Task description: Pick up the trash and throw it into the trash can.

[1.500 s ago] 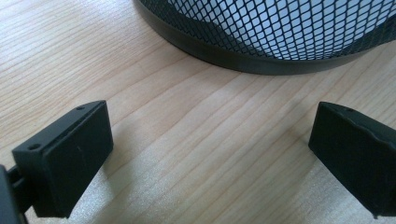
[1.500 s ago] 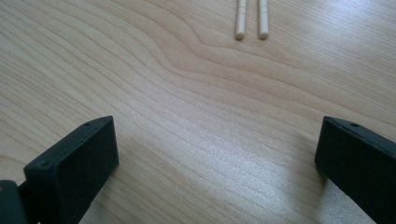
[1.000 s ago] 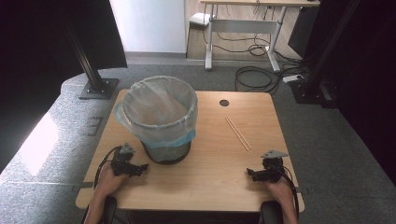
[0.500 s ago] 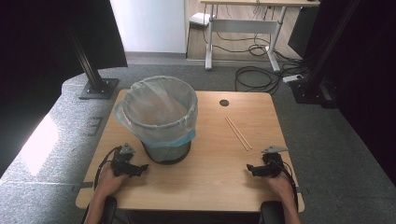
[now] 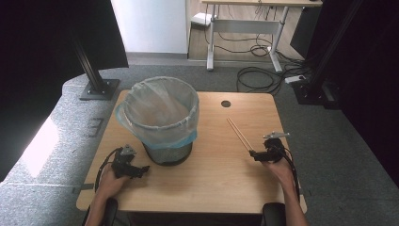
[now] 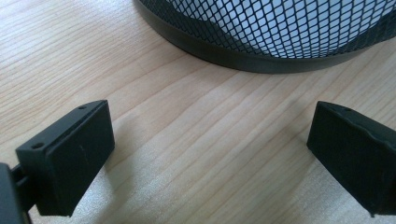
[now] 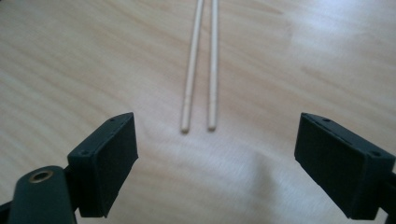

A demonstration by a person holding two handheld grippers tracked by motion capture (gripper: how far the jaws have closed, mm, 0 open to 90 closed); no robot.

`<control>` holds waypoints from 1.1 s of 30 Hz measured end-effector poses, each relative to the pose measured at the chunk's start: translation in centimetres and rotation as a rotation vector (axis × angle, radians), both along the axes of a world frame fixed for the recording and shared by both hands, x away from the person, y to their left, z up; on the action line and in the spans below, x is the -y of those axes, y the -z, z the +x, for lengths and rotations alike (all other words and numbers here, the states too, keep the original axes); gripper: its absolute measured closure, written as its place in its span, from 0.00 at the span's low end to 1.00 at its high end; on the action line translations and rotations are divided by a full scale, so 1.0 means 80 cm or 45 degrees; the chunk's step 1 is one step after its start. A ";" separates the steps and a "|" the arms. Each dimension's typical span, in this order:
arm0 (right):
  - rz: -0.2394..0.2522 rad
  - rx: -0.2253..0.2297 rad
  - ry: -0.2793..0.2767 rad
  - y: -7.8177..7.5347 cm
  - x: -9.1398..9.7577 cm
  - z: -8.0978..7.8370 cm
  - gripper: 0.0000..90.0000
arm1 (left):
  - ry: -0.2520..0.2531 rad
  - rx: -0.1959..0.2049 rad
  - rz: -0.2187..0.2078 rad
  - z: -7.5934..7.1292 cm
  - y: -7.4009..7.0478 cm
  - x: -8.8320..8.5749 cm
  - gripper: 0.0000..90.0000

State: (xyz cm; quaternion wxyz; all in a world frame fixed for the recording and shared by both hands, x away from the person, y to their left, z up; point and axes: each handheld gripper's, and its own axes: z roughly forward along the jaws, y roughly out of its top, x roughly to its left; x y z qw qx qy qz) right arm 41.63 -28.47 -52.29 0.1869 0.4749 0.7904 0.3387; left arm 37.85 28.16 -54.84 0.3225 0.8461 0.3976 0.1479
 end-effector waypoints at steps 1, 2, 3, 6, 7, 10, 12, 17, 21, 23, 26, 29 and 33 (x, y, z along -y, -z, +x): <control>-0.024 0.010 0.027 -0.003 -0.001 0.011 0.19 | 0.000 0.000 0.001 0.000 0.000 0.000 0.00; -0.034 0.007 0.034 -0.004 -0.001 0.015 0.21 | 0.001 0.000 0.002 0.000 0.000 0.000 0.00; -0.044 0.003 0.043 -0.005 -0.002 0.020 0.24 | 0.003 0.000 0.005 0.000 0.000 0.000 0.00; -0.071 -0.006 0.057 -0.005 -0.006 0.034 0.31 | -0.003 -0.001 -0.005 0.000 0.000 0.000 0.00; -0.081 -0.012 0.063 -0.004 -0.007 0.038 0.33 | -0.003 -0.001 -0.005 0.000 0.000 0.000 0.00; -0.072 -0.019 0.057 0.002 -0.011 0.050 0.44 | -0.004 -0.001 -0.005 0.000 0.000 0.000 0.00; -0.067 -0.034 0.053 0.008 -0.014 0.054 0.45 | -0.005 -0.001 -0.005 0.000 0.000 0.001 0.00; -0.072 -0.061 0.061 0.021 -0.020 0.059 0.60 | -0.002 -0.002 0.002 0.000 0.000 0.000 0.00; -0.050 -0.064 0.057 0.021 -0.022 0.059 0.77 | -0.004 -0.002 0.003 0.000 0.000 0.001 0.00; -0.041 -0.079 0.062 0.020 -0.022 0.057 0.88 | -0.009 -0.002 0.002 0.000 0.000 0.001 0.00; 0.012 -0.111 0.088 0.020 -0.016 0.057 0.94 | -0.010 -0.003 0.002 0.000 0.000 0.001 0.00; -0.007 -0.105 0.104 0.020 -0.019 0.055 0.94 | -0.011 -0.003 0.001 0.000 0.000 0.002 0.00; -0.062 -0.087 0.114 0.018 -0.025 0.054 0.94 | -0.013 -0.001 -0.002 0.000 0.000 0.002 0.00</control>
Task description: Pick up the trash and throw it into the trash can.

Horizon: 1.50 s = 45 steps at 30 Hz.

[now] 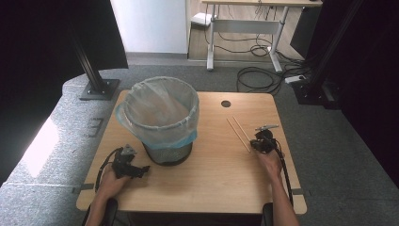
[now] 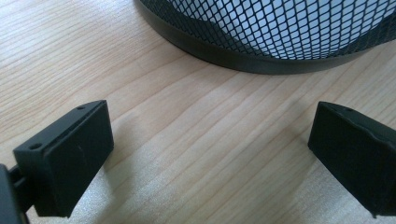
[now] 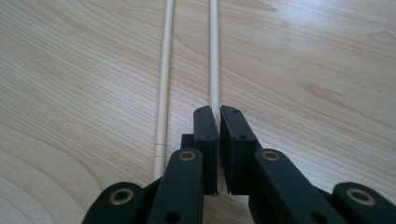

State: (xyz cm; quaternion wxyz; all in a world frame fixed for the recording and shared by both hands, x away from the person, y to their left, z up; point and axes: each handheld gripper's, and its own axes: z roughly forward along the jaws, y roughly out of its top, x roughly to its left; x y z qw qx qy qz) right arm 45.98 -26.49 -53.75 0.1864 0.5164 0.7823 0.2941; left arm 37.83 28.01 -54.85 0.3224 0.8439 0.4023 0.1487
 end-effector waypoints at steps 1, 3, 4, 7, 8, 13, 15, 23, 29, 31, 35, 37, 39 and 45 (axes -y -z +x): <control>-0.008 0.002 0.001 -0.001 0.000 0.000 0.94 | 0.000 0.000 0.000 0.000 0.000 0.000 0.00; 0.034 0.006 0.010 -0.004 0.000 -0.001 0.94 | -0.002 0.000 0.000 0.000 0.000 0.000 0.00; 0.061 0.012 0.010 -0.007 0.001 -0.002 0.94 | -0.001 0.000 0.000 0.000 0.000 0.000 0.00; 0.097 0.022 0.006 -0.016 0.002 -0.005 0.94 | 0.002 -0.001 0.005 0.000 0.000 0.000 0.00; 0.105 0.020 0.005 -0.018 0.003 -0.005 0.94 | 0.003 -0.001 0.006 0.000 0.000 0.000 0.00; 0.150 0.027 0.013 -0.030 0.010 -0.010 0.94 | -0.005 0.000 -0.001 0.000 0.000 0.001 0.00; 0.156 0.032 0.014 -0.033 0.011 -0.011 0.94 | -0.005 0.000 0.000 0.000 0.000 0.001 0.00; 0.152 0.090 -0.036 -0.087 0.002 -0.018 0.94 | -0.007 -0.002 -0.001 -0.001 0.000 0.001 0.00; 0.180 0.122 -0.069 -0.124 -0.004 -0.022 0.94 | -0.007 -0.002 0.000 -0.001 0.000 0.001 0.00; 0.184 0.127 -0.075 -0.129 -0.005 -0.022 0.94 | -0.007 -0.002 -0.001 -0.001 0.000 0.001 0.00; 0.200 0.155 -0.114 -0.163 -0.012 -0.024 0.94 | -0.007 -0.002 0.000 -0.001 0.000 0.001 0.00; 0.189 0.163 -0.131 -0.177 -0.017 -0.025 0.94 | -0.007 -0.001 0.000 -0.001 0.000 0.001 0.00; 0.192 0.173 -0.150 -0.191 -0.022 -0.026 0.94 | -0.007 -0.001 0.000 -0.001 0.000 0.001 0.00; 0.195 0.199 -0.209 -0.231 -0.033 -0.028 0.94 | -0.007 -0.003 0.002 -0.001 0.000 0.001 0.00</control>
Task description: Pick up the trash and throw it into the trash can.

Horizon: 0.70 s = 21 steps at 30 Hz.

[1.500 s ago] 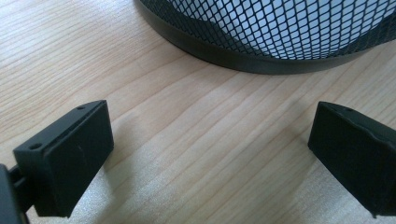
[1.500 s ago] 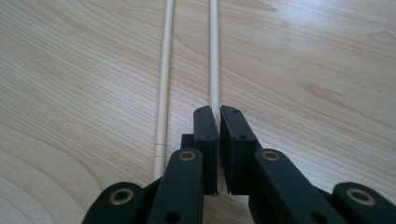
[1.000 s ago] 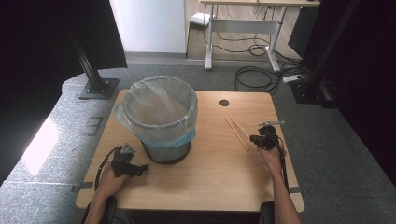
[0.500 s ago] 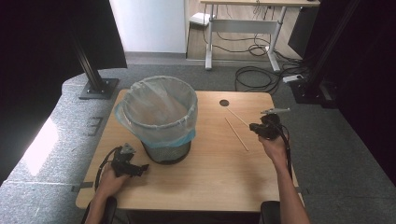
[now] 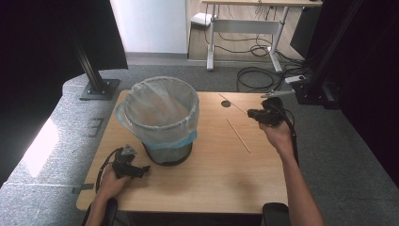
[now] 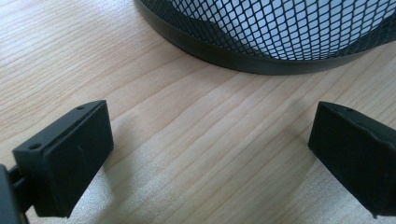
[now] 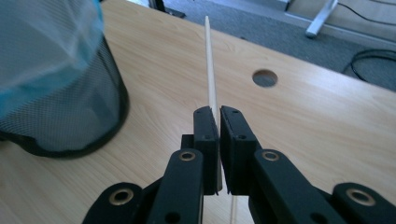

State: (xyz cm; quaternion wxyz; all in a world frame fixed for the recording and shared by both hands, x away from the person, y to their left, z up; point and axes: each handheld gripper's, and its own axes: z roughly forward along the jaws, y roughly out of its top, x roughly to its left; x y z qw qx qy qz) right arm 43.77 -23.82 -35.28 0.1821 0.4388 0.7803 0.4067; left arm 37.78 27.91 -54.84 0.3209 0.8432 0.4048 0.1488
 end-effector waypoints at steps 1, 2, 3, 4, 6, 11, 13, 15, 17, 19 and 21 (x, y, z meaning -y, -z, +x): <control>0.000 0.000 0.000 0.000 0.000 0.000 0.94 | 0.000 0.000 0.000 0.000 0.000 0.000 0.00; 0.008 0.007 -0.011 -0.006 -0.002 0.000 0.94 | 0.000 0.000 0.000 0.000 0.000 0.000 0.00; 0.013 0.011 -0.022 -0.012 -0.004 -0.001 0.94 | -0.003 0.000 -0.001 0.000 0.000 0.000 0.00; 0.013 0.019 -0.032 -0.018 -0.006 -0.002 0.94 | 0.002 0.001 0.005 0.000 0.000 0.000 0.00; 0.019 0.033 -0.050 -0.033 -0.011 -0.003 0.94 | -0.001 0.002 0.000 0.000 0.000 0.000 0.00; 0.047 0.082 -0.123 -0.073 -0.025 -0.009 0.94 | -0.001 0.002 0.000 0.000 0.000 0.000 0.00; 0.048 0.088 -0.137 -0.080 -0.029 -0.010 0.94 | -0.001 0.002 -0.001 0.000 0.000 0.000 0.00; 0.041 0.114 -0.185 -0.100 -0.042 -0.016 0.94 | -0.001 0.003 0.000 0.000 0.000 0.000 0.00; 0.037 0.122 -0.204 -0.106 -0.047 -0.018 0.94 | -0.001 0.002 0.000 0.000 0.000 0.000 0.00; 0.035 0.125 -0.264 -0.120 -0.063 -0.024 0.94 | -0.001 0.002 0.000 0.000 0.000 0.000 0.00; 0.022 0.129 -0.285 -0.125 -0.071 -0.026 0.94 | -0.001 0.002 0.000 0.000 0.000 0.000 0.00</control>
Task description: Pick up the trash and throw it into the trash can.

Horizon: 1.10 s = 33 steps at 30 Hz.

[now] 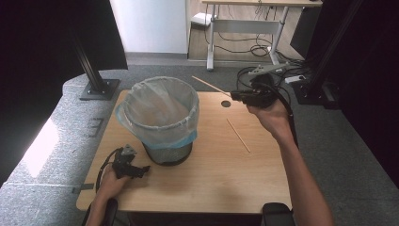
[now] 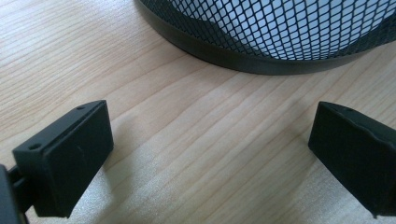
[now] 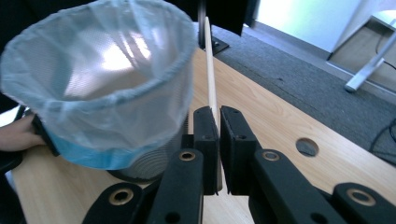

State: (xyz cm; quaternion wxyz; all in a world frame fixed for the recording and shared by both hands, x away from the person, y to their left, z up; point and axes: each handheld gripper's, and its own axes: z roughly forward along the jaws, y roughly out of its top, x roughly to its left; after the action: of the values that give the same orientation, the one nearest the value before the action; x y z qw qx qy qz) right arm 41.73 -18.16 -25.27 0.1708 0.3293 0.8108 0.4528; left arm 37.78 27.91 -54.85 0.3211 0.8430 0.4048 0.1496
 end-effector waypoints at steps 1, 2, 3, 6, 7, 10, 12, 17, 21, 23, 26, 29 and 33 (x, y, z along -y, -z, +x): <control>0.000 -0.007 -0.039 -0.005 -0.010 -0.001 0.94 | 0.000 0.001 0.000 0.000 0.000 0.000 0.00; -0.006 -0.008 -0.060 -0.007 -0.016 -0.002 0.94 | 0.000 0.000 0.000 0.000 0.000 0.000 0.00; -0.012 -0.011 -0.076 -0.009 -0.022 -0.002 0.94 | 0.000 0.000 0.000 0.000 0.000 0.000 0.00; -0.025 -0.031 -0.134 -0.010 -0.038 0.001 0.94 | 0.000 0.000 0.000 0.000 0.000 0.000 0.00; -0.025 -0.031 -0.134 -0.010 -0.038 0.001 0.94 | 0.000 0.000 0.000 0.000 0.000 0.000 0.00; -0.056 -0.055 -0.168 -0.005 -0.055 0.007 0.93 | 0.000 0.000 0.000 0.000 0.000 0.000 0.00; -0.054 -0.059 -0.173 -0.002 -0.059 0.010 0.93 | 0.000 0.000 0.000 0.000 0.000 0.000 0.00; -0.039 -0.042 -0.171 0.001 -0.062 0.016 0.75 | 0.000 0.000 0.000 0.000 0.000 0.000 0.00; -0.074 0.022 -0.130 0.003 -0.055 0.016 0.57 | 0.000 0.000 -0.001 0.000 0.000 0.000 0.00; -0.089 0.043 -0.116 0.005 -0.052 0.016 0.53 | 0.001 -0.001 0.000 0.000 0.000 0.000 0.00; -0.127 0.087 -0.057 0.022 -0.035 0.016 0.40 | 0.000 -0.002 -0.001 0.000 0.000 0.000 0.00; -0.125 0.094 -0.021 0.037 -0.021 0.019 0.33 | -0.002 -0.001 -0.001 0.000 0.000 0.000 0.00; -0.117 0.071 0.031 0.068 0.005 0.024 0.29 | -0.003 -0.001 -0.001 0.000 0.000 0.001 0.00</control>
State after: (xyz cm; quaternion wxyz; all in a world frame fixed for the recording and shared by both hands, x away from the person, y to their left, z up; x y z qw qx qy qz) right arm 43.63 -18.59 -30.69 0.2138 0.3182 0.8216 0.4219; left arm 37.80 27.86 -54.85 0.3209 0.8425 0.4059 0.1495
